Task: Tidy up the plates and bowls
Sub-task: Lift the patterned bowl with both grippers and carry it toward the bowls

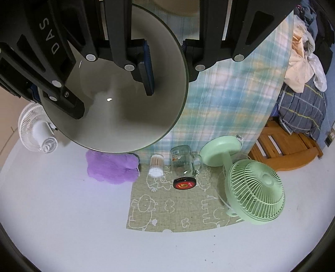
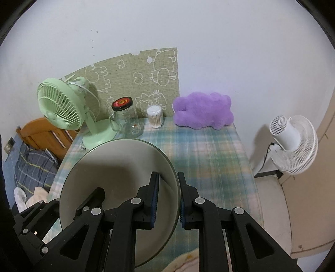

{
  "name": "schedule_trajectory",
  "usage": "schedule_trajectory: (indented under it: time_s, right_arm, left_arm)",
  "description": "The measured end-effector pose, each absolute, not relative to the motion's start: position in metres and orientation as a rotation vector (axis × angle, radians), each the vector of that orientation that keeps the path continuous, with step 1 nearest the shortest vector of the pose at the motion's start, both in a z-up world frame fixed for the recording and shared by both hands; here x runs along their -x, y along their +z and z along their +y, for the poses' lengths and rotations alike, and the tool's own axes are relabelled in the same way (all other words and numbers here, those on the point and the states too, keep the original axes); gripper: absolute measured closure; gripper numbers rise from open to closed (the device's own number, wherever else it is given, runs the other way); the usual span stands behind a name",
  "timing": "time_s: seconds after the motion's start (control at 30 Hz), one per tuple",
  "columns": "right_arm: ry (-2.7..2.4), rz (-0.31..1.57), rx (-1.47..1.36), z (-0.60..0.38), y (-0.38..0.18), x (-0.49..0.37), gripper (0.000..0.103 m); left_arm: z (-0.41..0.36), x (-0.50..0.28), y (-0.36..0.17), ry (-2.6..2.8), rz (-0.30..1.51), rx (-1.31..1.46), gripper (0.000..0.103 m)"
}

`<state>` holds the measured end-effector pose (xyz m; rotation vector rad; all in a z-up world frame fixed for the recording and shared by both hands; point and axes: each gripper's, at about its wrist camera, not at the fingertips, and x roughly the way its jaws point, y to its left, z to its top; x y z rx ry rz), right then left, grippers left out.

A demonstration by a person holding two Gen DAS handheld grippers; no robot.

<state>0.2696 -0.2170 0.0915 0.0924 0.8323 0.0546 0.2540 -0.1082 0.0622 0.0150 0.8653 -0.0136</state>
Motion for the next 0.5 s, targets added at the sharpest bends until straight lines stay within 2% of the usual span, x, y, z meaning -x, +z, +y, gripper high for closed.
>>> schedule_trajectory:
  time_s: [0.5]
  right_arm:
    - [0.007,0.832,-0.095,-0.176,0.086,-0.187,0.083]
  left_arm:
    - [-0.070,-0.186,0.050,-0.074,0.869,-0.028,0.082]
